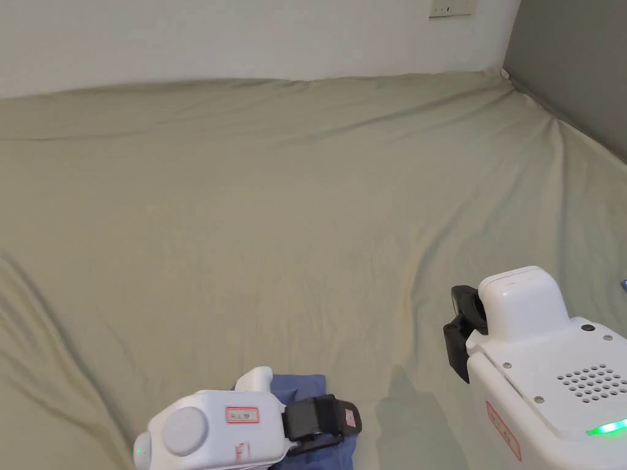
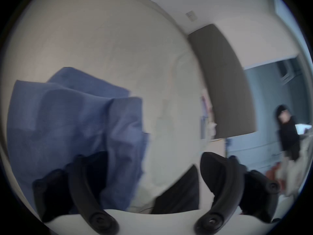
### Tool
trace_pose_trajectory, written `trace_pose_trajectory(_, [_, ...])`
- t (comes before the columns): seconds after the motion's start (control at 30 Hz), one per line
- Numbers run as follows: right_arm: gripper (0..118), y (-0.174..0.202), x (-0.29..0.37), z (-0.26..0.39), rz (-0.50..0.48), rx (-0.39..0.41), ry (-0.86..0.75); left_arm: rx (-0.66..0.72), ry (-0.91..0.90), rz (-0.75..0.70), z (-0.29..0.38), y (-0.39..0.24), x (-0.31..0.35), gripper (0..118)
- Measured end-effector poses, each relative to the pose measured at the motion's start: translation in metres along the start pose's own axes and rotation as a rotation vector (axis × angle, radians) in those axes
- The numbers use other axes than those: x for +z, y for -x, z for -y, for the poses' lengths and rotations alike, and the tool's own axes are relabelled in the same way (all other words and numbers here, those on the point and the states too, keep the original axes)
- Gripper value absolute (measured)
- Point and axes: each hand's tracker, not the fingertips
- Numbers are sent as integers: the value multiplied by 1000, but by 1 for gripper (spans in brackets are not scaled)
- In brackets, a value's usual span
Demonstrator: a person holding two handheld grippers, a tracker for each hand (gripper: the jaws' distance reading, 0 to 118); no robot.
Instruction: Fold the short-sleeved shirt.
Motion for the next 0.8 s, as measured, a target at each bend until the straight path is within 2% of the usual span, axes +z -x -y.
trace_pose_trajectory(0.07, [0, 3, 1, -3, -4, 4, -3, -17, -64, 49, -3, -4, 23, 109])
trace_pose_trajectory(0.13, [0, 4, 1, -5, -6, 12, -7, -61, -138, 5, -8, -3, 46, 109])
trace_pose_trajectory(0.23, [0, 7, 3, -9, -10, 16, -16, -164, -237, -133, -11, 0, 73, 108])
trace_pose_trajectory(0.27, [0, 9, 4, -10, -12, 17, -20, -187, -256, -186, -9, 2, 79, 104])
trace_pose_trajectory(0.3, [0, 10, 5, -11, -13, 17, -21, -207, -273, -225, -8, 3, 83, 90])
trace_pose_trajectory(0.37, [0, 11, 5, -11, -16, 20, -24, -274, -300, -345, -1, 4, 80, 19])
trace_pose_trajectory(0.4, [0, 12, 5, -11, -16, 21, -23, -313, -299, -417, 3, 4, 73, 3])
trace_pose_trajectory(0.53, [0, 8, 4, -6, -15, 28, -18, -449, -208, -566, 18, 7, 29, 0])
trace_pose_trajectory(0.63, [0, 2, 2, -1, -10, 27, -11, -564, -187, -600, 39, 0, -3, 0])
trace_pose_trajectory(0.73, [0, -3, 0, 1, 0, 23, -4, -711, -127, -646, 60, -14, -37, 0])
trace_pose_trajectory(0.8, [0, -8, -1, 3, 3, 17, -1, -820, -140, -732, 73, -25, -55, 0])
